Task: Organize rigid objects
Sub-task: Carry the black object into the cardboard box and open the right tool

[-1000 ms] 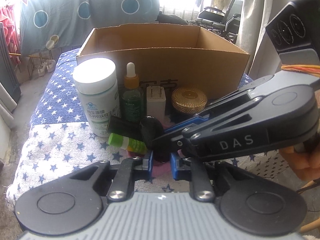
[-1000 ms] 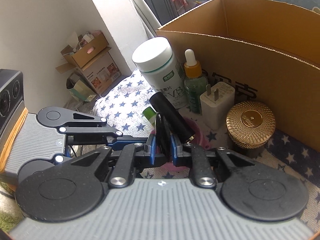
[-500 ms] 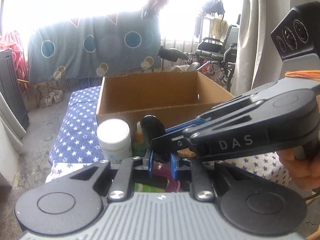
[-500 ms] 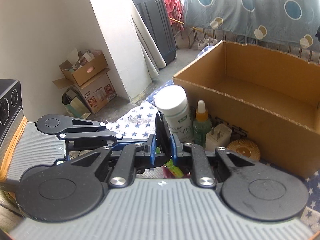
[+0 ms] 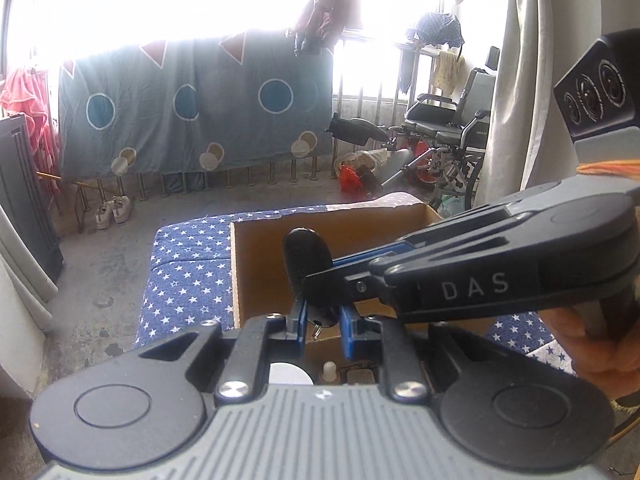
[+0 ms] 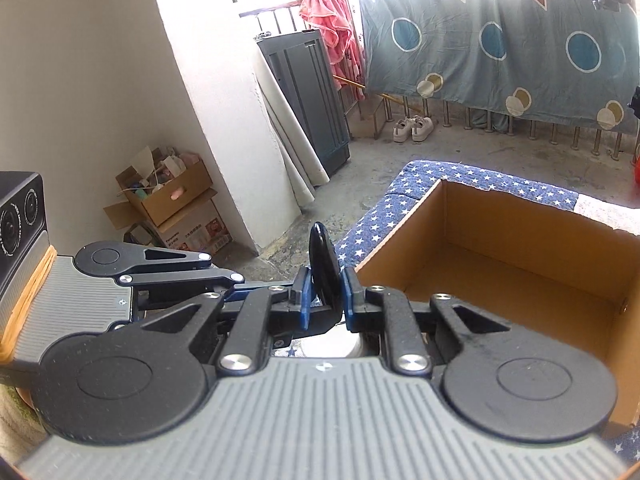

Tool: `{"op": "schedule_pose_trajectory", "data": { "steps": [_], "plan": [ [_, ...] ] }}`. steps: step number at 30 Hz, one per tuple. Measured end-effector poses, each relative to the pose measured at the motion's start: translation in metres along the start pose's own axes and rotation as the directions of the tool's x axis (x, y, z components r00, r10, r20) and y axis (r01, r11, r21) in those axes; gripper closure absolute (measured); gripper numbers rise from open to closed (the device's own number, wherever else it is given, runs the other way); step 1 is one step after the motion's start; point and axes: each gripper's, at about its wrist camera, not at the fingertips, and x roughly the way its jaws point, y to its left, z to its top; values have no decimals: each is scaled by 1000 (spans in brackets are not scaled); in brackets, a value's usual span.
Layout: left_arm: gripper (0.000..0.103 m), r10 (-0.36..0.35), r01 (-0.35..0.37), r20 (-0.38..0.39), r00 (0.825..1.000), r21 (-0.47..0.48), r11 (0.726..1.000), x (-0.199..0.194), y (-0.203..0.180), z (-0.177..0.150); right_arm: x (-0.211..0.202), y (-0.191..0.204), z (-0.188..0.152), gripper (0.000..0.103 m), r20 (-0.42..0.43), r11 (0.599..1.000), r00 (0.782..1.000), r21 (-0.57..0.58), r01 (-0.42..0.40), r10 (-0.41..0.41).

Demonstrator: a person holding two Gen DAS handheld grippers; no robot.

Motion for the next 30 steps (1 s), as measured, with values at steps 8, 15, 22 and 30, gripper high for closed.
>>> {"op": "schedule_pose_trajectory", "data": {
  "steps": [8,15,22,30],
  "plan": [
    [85,-45,42,-154,987,-26,999,64,34,28,54,-55,29,89,-106,986,994,166,-22,40],
    [85,-67,63,-301,951,-21,998,135,56,47,117,-117,43,89,-220,937,972,350,4,78],
    [85,-13,12,-409,912,-5,1000,195,66,46,178,-166,39,89,-301,874,948,483,56,106],
    [72,25,-30,-355,935,-7,1000,193,67,51,216,-191,32,78,-317,838,947,530,126,58]
  ]
}}
